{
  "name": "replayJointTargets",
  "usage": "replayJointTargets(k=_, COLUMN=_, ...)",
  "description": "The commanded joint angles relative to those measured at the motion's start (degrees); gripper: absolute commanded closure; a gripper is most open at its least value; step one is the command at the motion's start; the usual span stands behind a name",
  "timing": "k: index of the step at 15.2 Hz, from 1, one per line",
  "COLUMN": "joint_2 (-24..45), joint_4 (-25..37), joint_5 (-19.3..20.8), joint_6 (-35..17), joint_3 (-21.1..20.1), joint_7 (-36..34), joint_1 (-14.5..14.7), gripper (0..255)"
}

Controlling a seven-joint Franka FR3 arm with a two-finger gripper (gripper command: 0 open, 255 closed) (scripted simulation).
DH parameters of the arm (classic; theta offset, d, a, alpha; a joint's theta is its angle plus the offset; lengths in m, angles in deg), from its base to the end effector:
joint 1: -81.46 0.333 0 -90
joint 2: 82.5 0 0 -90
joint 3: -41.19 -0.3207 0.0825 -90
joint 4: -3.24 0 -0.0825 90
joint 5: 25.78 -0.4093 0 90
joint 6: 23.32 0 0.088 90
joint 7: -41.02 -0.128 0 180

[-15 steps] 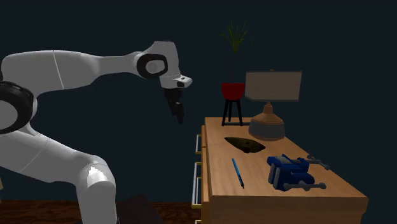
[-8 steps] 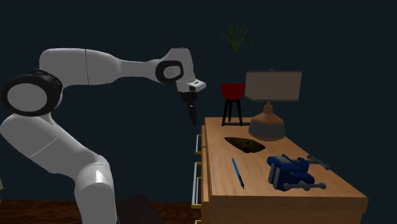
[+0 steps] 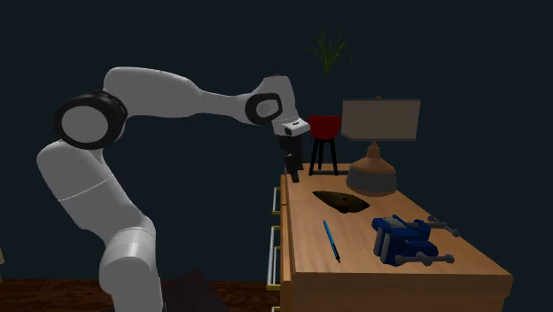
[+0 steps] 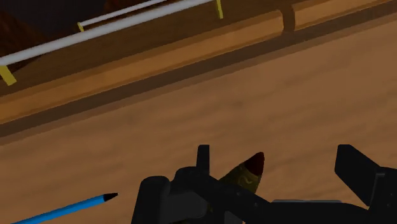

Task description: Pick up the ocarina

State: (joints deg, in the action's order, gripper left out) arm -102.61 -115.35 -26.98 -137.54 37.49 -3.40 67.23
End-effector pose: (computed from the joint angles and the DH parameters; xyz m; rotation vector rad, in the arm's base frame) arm 0.4963 -0.0869 0.5840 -2.6904 1.4107 -0.4018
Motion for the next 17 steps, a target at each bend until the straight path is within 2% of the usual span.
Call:
replayJointTargets(k=1, joint_2=3.94, joint_4=2.64, joint_5=1.42, joint_6=-1.34, joint_3=-0.3, joint_7=-5.04, joint_1=-1.77, gripper=0)
replayJointTargets(k=7, joint_2=12.53, joint_4=9.04, joint_5=5.76, joint_6=-3.05, joint_3=0.12, joint_7=-19.12, joint_1=-6.06, gripper=0)
replayJointTargets(k=15, joint_2=13.19, joint_4=3.84, joint_5=6.23, joint_6=-8.86, joint_3=0.24, joint_7=-20.2, joint_1=-6.19, gripper=0)
replayJointTargets(k=17, joint_2=13.19, joint_4=3.84, joint_5=6.23, joint_6=-8.86, joint_3=0.24, joint_7=-20.2, joint_1=-6.19, gripper=0)
